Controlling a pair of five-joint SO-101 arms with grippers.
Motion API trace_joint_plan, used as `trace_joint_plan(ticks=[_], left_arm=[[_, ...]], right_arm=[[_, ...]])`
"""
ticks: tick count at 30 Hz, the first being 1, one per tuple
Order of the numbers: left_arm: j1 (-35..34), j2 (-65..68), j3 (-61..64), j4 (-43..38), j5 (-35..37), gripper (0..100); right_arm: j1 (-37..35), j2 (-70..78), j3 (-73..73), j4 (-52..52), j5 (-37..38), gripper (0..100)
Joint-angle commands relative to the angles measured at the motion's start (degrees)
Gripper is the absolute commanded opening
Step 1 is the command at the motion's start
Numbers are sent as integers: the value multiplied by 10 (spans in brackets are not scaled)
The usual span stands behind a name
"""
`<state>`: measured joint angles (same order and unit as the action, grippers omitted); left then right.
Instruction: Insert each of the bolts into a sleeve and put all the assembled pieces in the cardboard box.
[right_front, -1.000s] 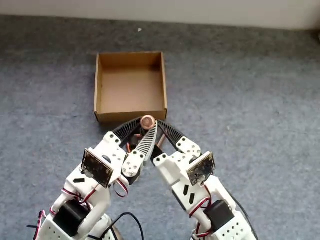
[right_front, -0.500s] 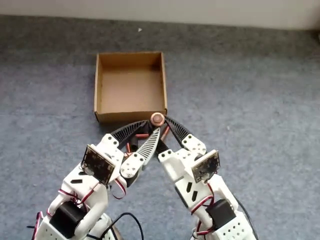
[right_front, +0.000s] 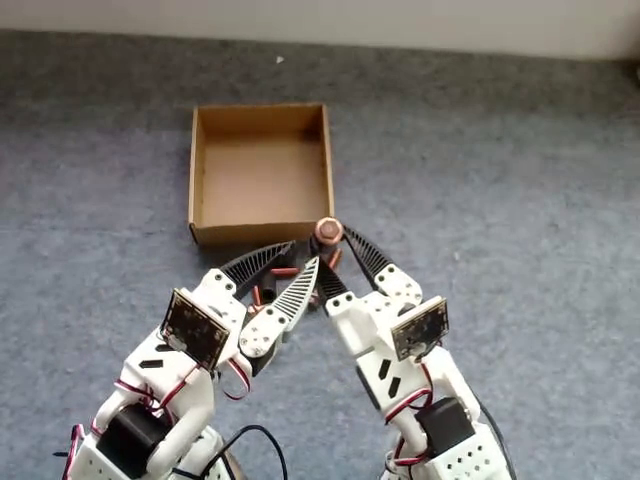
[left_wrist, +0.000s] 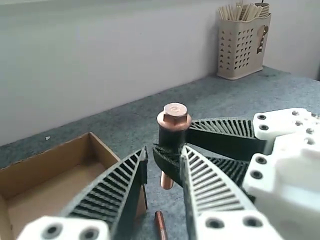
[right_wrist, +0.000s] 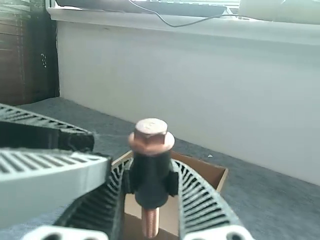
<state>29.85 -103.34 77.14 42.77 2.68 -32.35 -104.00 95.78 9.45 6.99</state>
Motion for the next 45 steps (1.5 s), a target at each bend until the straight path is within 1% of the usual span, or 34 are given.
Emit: trace_joint_plan(ticks=[1, 8, 14, 16, 20, 23, 30, 33, 36, 40, 45], left_arm=[[4, 3, -31, 8, -6, 133], [-41, 3, -107, 78, -6, 133], [-82, 3, -144, 113, -6, 132], [-102, 3, -145, 126, -6, 107], [-144, 3, -138, 160, -6, 22], [-195, 3, -131, 191, -6, 6], [-360, 3, -42, 197, -7, 6], [-408, 3, 2, 195, -7, 6], [-429, 3, 39, 193, -14, 6], [-428, 3, 89, 193, -69, 6], [-427, 3, 129, 164, -72, 6]], right_arm=[[14, -11, 53, 0, -1, 5], [15, -11, 53, 1, 1, 5], [15, -9, 53, 2, 0, 5], [15, -8, 53, 2, 0, 5], [25, -8, 53, 3, -1, 5], [36, -9, 53, 2, -1, 5], [36, -8, 53, 3, -1, 5], [36, -8, 53, 3, -1, 5], [36, -8, 53, 9, 1, 5], [36, -8, 53, 22, 2, 5], [36, -8, 53, 23, 2, 5]])
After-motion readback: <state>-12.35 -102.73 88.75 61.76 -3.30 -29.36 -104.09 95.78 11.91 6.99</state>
